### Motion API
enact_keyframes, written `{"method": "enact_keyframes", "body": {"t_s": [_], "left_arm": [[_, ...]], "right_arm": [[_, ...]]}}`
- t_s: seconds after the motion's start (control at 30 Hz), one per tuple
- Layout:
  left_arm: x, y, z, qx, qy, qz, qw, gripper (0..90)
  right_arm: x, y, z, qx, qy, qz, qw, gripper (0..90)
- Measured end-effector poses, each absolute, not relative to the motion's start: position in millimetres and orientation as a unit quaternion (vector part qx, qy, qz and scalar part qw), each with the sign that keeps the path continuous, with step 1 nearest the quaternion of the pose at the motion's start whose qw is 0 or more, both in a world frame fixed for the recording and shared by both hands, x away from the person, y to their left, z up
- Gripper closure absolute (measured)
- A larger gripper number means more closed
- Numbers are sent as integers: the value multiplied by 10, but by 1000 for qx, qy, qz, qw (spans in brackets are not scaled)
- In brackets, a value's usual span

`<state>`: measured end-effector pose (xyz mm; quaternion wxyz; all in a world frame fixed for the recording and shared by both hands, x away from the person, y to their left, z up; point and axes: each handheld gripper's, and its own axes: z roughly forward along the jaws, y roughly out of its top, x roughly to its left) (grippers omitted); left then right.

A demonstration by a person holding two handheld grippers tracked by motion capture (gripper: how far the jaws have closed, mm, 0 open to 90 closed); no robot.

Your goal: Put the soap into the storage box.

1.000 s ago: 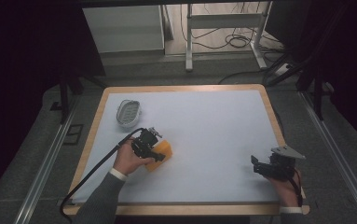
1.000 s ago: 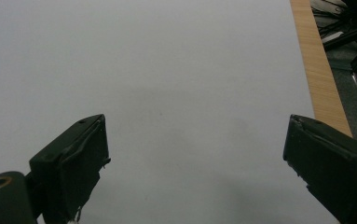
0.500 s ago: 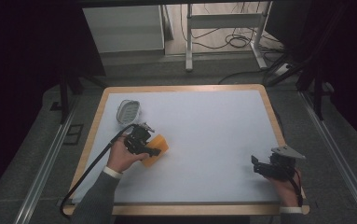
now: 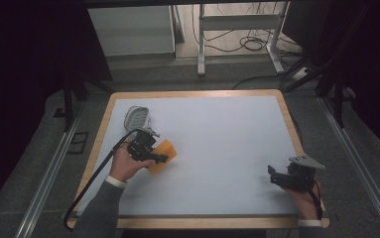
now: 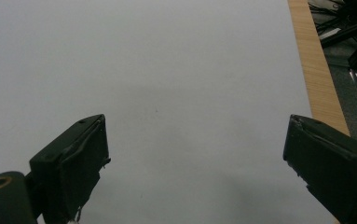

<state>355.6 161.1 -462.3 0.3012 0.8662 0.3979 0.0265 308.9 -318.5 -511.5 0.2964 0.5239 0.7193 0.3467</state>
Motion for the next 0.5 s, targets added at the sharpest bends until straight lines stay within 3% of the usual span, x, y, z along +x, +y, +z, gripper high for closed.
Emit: {"method": "enact_keyframes", "body": {"t_s": [0.5], "left_arm": [[3551, 1703, -4514, 858, 404, 51, 312, 605]], "right_arm": [[3094, -3192, -5124, 525, 720, 346, 295, 66]]}}
